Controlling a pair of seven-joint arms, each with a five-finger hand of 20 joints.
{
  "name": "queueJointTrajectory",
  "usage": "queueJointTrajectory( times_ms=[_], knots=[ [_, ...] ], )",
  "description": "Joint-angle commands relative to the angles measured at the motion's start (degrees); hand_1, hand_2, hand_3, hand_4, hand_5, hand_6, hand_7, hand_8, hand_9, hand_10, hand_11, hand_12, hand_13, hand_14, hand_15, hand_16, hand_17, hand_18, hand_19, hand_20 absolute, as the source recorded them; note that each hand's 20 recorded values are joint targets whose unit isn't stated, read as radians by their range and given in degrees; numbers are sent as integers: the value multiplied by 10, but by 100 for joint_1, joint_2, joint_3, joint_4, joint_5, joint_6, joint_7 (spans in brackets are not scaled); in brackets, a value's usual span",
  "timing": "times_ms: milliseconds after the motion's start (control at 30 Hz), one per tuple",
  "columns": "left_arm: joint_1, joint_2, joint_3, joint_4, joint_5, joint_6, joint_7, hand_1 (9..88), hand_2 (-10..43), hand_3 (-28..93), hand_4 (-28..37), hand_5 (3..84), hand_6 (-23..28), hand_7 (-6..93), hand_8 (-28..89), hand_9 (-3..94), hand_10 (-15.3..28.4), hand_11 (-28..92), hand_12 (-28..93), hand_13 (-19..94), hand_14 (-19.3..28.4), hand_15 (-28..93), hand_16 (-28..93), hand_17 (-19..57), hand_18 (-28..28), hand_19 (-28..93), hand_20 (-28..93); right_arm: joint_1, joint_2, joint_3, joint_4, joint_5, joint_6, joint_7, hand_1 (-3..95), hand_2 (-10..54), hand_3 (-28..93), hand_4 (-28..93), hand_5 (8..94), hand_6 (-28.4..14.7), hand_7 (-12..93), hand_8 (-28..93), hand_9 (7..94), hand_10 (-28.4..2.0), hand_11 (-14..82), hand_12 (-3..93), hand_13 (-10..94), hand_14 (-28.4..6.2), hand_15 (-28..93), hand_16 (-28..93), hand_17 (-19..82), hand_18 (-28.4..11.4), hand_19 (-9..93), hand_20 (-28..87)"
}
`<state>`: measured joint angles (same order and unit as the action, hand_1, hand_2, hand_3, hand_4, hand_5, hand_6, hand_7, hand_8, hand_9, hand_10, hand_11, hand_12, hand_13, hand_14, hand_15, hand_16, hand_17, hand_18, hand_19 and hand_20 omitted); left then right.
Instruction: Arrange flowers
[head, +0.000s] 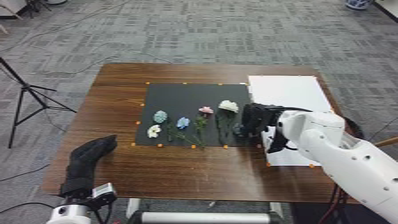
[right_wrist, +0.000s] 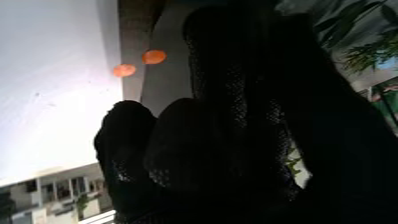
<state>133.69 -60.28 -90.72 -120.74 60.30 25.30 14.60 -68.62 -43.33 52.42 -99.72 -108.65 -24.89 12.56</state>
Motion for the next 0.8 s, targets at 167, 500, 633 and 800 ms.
queueJointTrajectory(
  times_ms=[167, 500, 633, 800],
  knots=[
    [83, -42, -23, -45, 26, -128, -78, 298, -2, 680, -230, 529, 4, 200, -94, 511, 137, 245, 138, 395, 168, 222, 9, 31, 133, 155, 173, -44, -2, 302, 16, 56, -145, 55, 371, -95, 640, -159, 724, -16, 188, -78, 814, -118, 202, 216, 863, -35, 661, 361, 619, -152, 932, 645],
    [112, 6, -87, -11, 28, -147, -71, 301, -4, 678, -228, 528, 3, 202, -95, 510, 137, 243, 137, 395, 168, 221, 10, 31, 133, 152, 173, -889, 137, 2159, -426, -607, 247, -11, 302, -95, 622, -141, 597, -38, 126, -56, 657, -159, 108, 194, 773, -84, 590, 333, 504, -185, 908, 530],
    [154, 35, -175, -24, 22, -174, -9, 301, -4, 677, -229, 528, 3, 202, -95, 510, 137, 243, 137, 395, 168, 220, 10, 31, 133, 152, 172, -1940, -544, 3809, -712, 414, 837, -404, 263, -83, 639, -140, 546, -48, 116, -52, 557, -182, 77, 198, 626, -161, 443, 281, 321, -227, 703, 464],
    [88, 117, -28, -87, -9, 108, 344, 302, -3, 675, -230, 536, -1, 205, -96, 513, 138, 243, 137, 398, 169, 216, 6, 40, 125, 135, 162, -3129, -2407, 4959, -973, 4221, 1419, -1995, 208, -8, 667, -159, 483, -37, 118, -61, 455, -163, 54, 169, 451, -174, 146, 288, 217, -178, 308, 339]
  ],
)
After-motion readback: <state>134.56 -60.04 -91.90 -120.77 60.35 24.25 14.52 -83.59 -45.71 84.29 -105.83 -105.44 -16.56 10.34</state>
